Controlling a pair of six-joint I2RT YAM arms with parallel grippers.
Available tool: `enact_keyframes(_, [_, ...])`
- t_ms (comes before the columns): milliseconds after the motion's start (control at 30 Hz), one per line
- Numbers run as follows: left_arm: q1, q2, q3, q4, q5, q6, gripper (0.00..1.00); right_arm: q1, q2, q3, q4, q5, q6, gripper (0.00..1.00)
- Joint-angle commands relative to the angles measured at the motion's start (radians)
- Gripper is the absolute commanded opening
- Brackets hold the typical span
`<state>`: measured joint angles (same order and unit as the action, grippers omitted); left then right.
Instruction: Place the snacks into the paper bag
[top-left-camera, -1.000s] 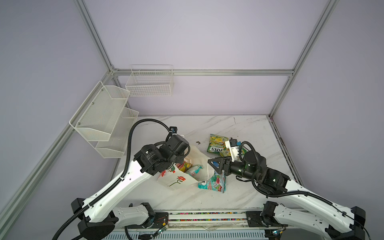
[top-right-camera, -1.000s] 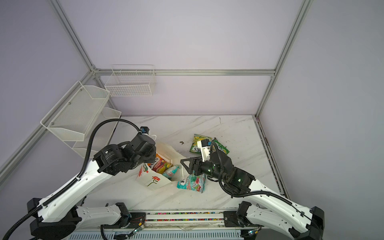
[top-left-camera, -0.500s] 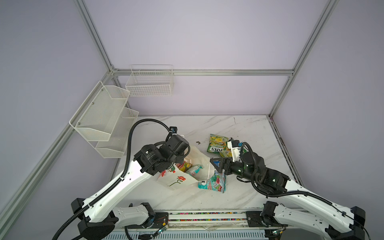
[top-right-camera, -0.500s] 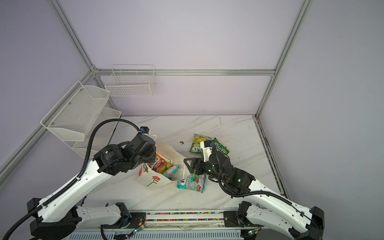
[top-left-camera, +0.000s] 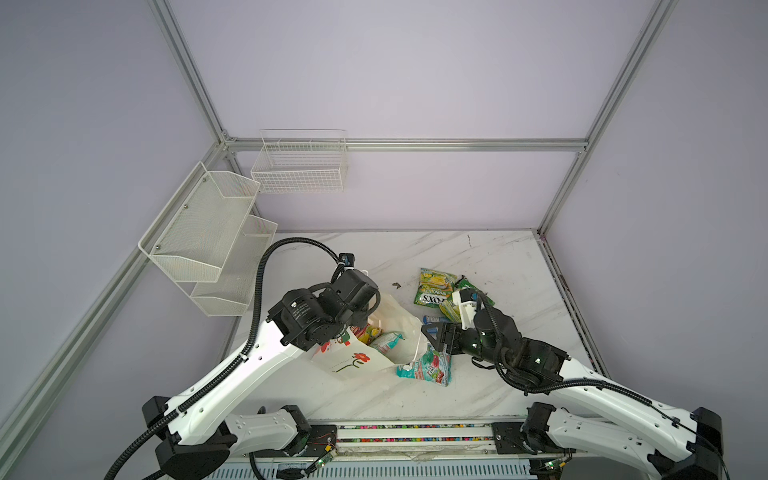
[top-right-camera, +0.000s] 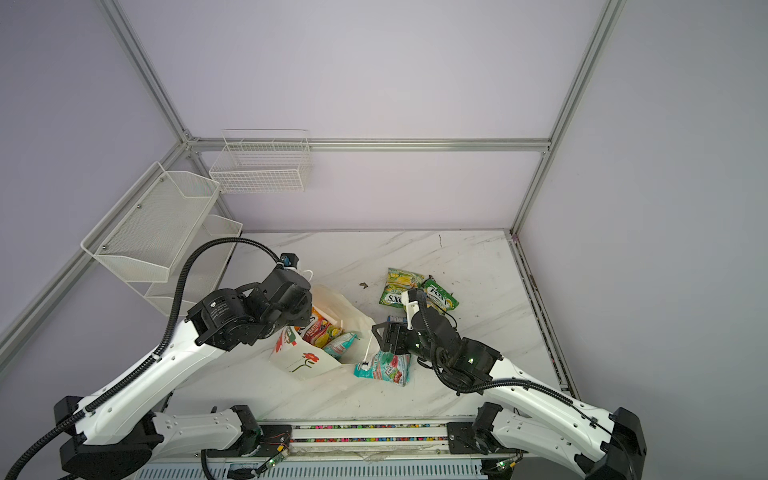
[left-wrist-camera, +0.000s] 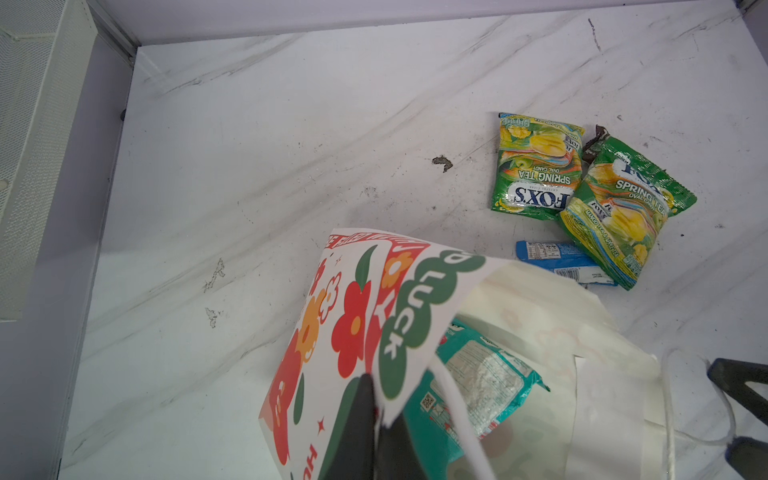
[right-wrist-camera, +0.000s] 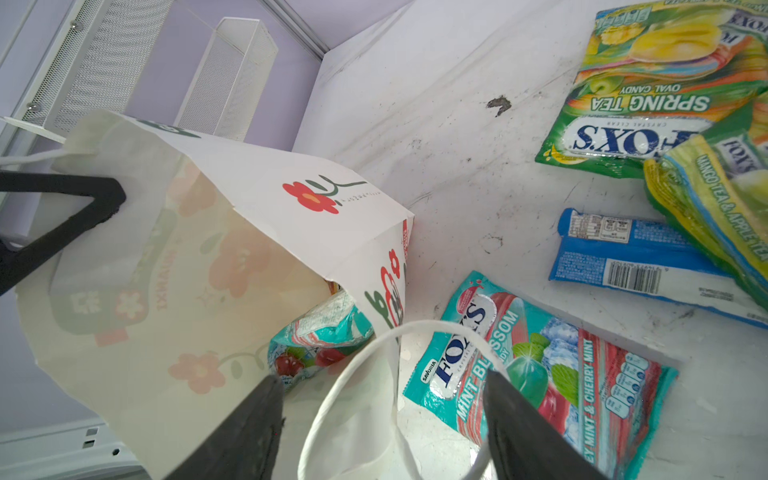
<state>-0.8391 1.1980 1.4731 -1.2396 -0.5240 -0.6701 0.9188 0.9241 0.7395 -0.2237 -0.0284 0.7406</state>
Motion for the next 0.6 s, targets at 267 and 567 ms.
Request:
enact_keyframes(267, [0.001,-0.040,-0.009,0.057,-0.028,-0.013,0.00,-0.038,-0.059,-0.050,-0.044,0.034,0.032,0.77])
enact_keyframes(567, [0.001,-0.041,-0.007,0.056,-0.025,-0.016,0.00,-0.143,-0.107,-0.083,-0.083,0.009,0.046,0.80])
